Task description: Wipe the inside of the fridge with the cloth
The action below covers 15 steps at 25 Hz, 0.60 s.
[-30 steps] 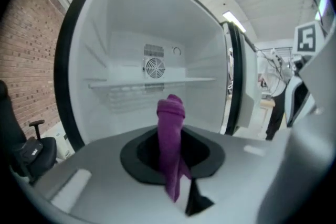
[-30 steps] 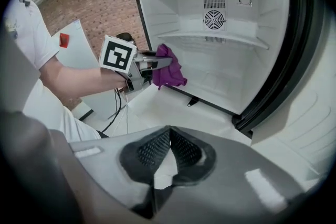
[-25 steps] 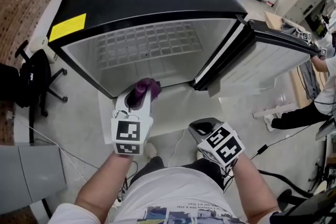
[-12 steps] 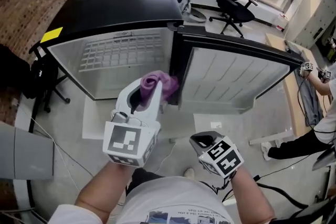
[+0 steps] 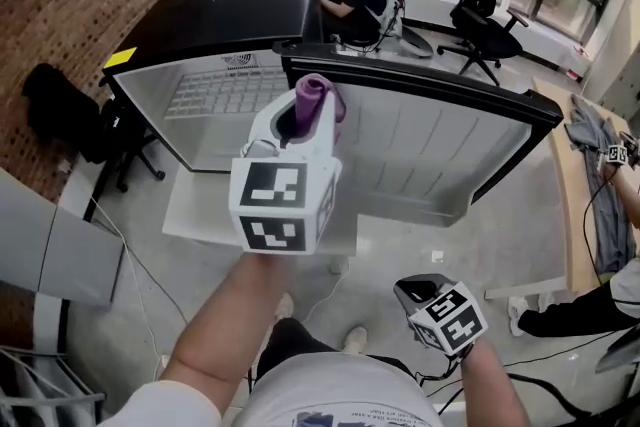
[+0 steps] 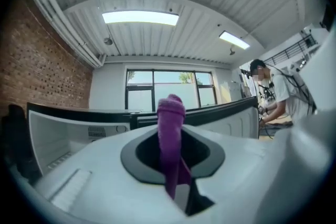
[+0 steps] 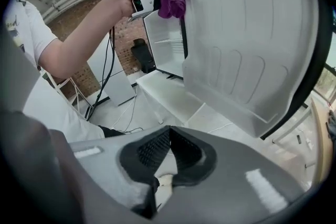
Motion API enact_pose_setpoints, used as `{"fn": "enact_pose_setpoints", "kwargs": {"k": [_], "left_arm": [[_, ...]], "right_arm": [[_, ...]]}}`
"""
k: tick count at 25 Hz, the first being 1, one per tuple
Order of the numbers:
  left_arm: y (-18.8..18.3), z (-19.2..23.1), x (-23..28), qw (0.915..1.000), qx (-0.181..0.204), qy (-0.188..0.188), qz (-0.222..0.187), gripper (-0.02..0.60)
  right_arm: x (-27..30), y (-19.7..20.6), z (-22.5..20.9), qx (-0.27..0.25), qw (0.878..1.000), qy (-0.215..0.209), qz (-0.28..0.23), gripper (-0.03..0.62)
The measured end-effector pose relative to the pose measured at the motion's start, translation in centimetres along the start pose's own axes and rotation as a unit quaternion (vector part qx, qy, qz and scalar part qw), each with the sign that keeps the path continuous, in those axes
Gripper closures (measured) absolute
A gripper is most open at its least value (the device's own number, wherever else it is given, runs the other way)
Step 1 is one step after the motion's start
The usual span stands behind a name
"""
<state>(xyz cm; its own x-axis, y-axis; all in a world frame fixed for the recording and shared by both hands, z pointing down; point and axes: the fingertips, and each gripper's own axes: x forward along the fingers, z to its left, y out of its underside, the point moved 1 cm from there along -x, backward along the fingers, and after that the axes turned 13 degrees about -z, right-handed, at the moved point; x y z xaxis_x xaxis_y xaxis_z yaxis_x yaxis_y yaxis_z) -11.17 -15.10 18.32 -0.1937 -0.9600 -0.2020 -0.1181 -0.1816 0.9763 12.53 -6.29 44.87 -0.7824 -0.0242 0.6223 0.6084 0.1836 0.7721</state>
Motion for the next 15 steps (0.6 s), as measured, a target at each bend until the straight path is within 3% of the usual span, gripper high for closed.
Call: {"fn": "enact_pose_setpoints", "kwargs": {"k": [8, 15], "left_arm": [[0.0, -3.8, 1.7, 0.9998, 0.019, -0.002, 0.011, 0.512], [0.5, -9.3, 3.2, 0.9991, 0.013, 0.036, 0.02, 0.512]], "right_arm": [[-2.3, 0.7, -1.3, 0.0, 1.0, 0.008, -0.029, 0.591], [-4.3, 2.6, -1.8, 0.018, 0.999, 0.026, -0.037, 0.591]]}}
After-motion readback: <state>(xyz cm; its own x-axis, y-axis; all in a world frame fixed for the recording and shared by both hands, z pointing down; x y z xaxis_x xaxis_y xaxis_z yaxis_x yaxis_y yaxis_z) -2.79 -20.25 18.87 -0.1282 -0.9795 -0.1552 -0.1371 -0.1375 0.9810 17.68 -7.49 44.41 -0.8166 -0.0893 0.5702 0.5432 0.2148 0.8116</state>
